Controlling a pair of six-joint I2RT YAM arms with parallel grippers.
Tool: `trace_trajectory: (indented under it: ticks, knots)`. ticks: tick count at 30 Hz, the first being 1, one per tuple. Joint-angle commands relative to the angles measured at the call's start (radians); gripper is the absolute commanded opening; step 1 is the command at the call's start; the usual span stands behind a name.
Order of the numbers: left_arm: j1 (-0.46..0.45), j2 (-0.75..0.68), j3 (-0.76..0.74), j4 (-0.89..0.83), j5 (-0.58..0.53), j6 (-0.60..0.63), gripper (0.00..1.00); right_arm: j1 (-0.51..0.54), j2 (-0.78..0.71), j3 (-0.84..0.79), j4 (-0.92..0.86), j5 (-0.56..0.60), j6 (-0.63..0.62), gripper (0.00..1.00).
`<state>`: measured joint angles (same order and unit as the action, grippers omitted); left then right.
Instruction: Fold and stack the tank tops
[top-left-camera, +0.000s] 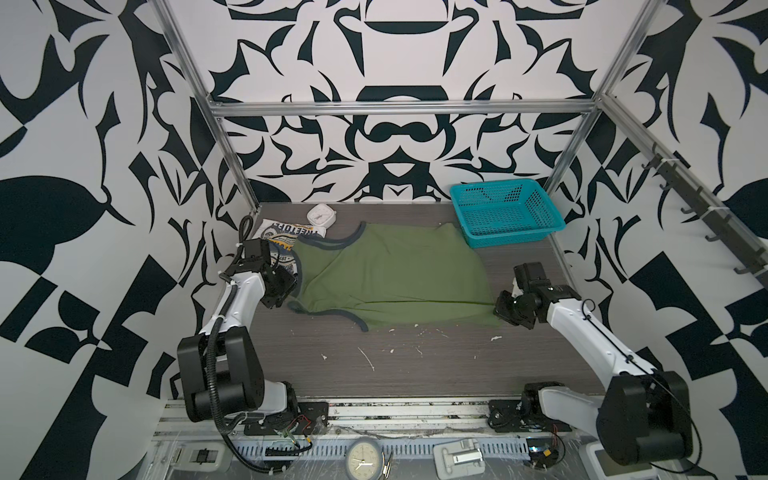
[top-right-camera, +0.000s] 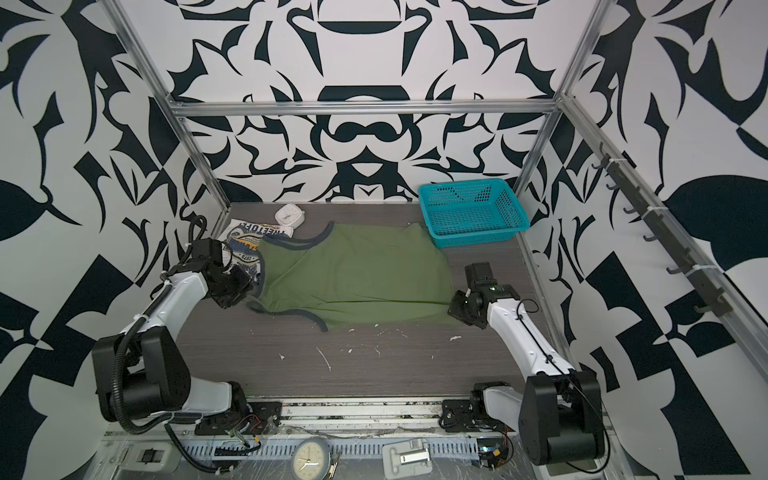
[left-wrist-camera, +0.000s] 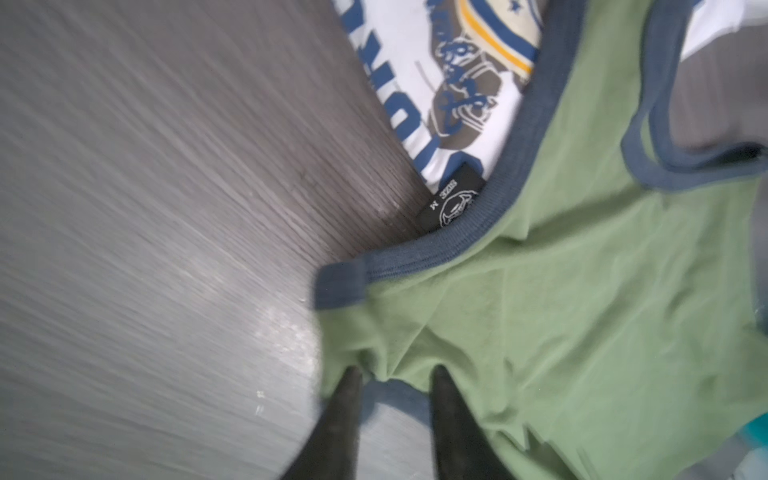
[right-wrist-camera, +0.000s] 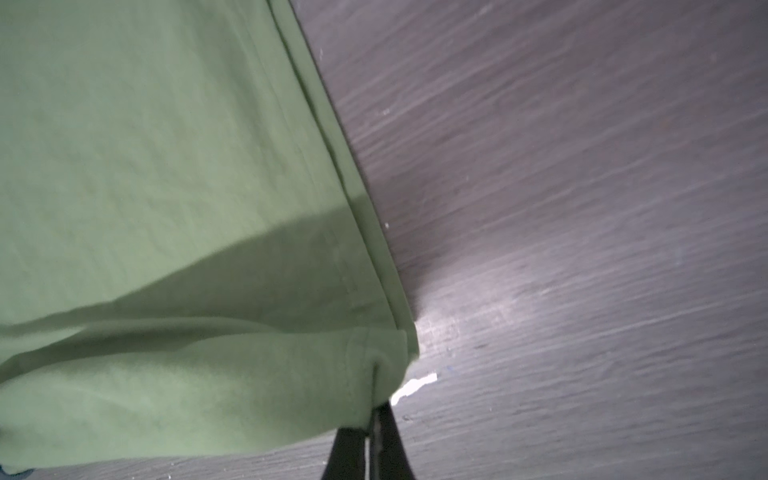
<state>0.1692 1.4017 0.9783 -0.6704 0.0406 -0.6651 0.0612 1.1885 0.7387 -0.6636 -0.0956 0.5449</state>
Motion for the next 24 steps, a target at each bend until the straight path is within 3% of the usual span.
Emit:
trace_trajectory:
  ticks: [1, 5, 8, 13, 16, 19, 24]
  knots:
    - [0.002, -0.149, -0.028, -0.099, -0.137, -0.062, 0.78, 0.002, -0.004, 0.007, 0.015, -0.007, -0.017, 0.00]
    - [-0.036, -0.417, -0.118, -0.091, -0.107, -0.126, 0.84, 0.000, -0.020, -0.021, 0.039, -0.043, -0.007, 0.00]
    - [-0.164, -0.436, -0.071, -0.221, -0.087, -0.117, 0.84, 0.000, -0.014, -0.022, 0.044, -0.063, -0.004, 0.00]
    - [-0.601, -0.318, -0.094, -0.253, -0.118, -0.232, 0.74, 0.001, -0.007, -0.017, 0.051, -0.075, -0.004, 0.00]
    - [-0.778, -0.210, -0.125, -0.159, -0.108, -0.304, 0.67, -0.001, -0.017, -0.021, 0.051, -0.066, -0.003, 0.00]
    - [-0.859, -0.085, -0.113, -0.094, -0.125, -0.329, 0.65, -0.001, -0.024, -0.028, 0.059, -0.069, 0.001, 0.00]
    - [-0.903, 0.059, -0.060, -0.034, -0.123, -0.306, 0.57, 0.000, -0.026, -0.044, 0.068, -0.084, 0.003, 0.00]
